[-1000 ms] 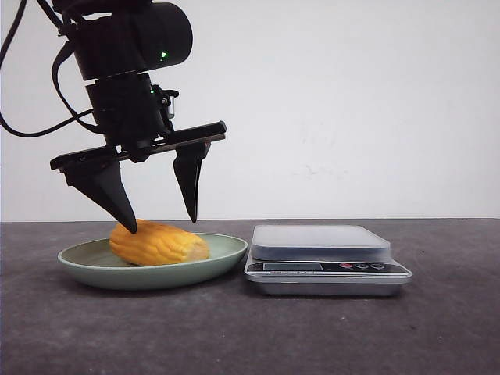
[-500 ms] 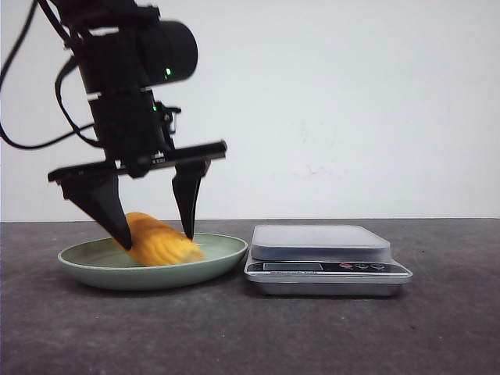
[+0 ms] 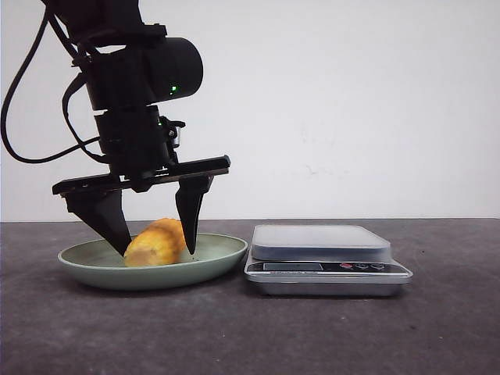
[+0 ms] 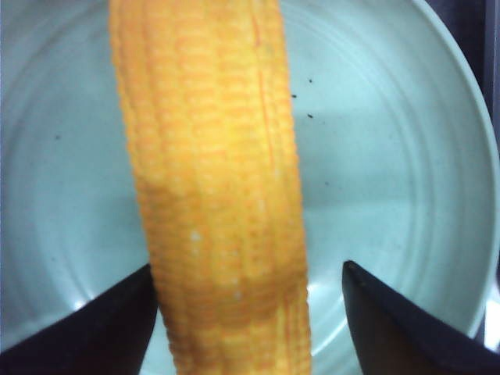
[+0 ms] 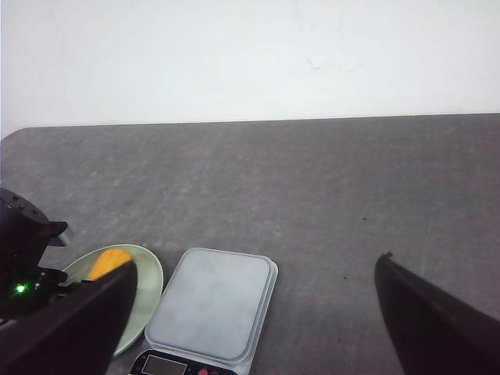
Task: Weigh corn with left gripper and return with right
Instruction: 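Lower the open left gripper over the yellow corn cob on the plate and close, then lift the corn with the left gripper and carry it over the scale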
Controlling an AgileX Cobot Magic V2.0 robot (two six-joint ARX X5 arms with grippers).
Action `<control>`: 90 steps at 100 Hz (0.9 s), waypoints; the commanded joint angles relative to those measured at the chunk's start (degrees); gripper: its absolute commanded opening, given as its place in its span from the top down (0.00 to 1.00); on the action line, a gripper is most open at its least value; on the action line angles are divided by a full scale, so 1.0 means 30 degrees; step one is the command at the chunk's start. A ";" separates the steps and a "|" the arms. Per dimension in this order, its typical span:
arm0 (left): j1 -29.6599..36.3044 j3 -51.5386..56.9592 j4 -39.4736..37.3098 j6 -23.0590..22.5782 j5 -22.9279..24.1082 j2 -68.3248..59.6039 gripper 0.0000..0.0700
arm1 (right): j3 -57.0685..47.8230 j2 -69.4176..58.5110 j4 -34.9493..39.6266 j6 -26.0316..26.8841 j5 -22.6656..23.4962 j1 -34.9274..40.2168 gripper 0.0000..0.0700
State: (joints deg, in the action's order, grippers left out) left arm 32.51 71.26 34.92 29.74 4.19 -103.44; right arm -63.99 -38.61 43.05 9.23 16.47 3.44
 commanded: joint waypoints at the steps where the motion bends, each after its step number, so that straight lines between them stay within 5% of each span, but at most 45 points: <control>1: 0.0168 0.0379 -0.0058 -0.0401 0.0182 -0.0284 0.44 | -0.0430 -0.0036 -0.0197 -0.0182 0.0029 0.0080 0.12; 28: 0.0175 0.0415 -0.0073 -0.1654 0.0656 -0.0277 1.00 | -0.0430 -0.0036 -0.0189 -0.0226 0.0022 0.0080 0.12; 90: 0.2055 0.1421 -0.0561 -0.2543 0.0393 0.6288 1.00 | -0.0430 -0.0036 -0.0189 -0.0219 0.0015 0.0080 0.12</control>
State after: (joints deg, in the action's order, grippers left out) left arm 36.99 73.17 34.09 22.61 6.50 -84.20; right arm -63.99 -38.61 43.07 9.19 16.47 3.44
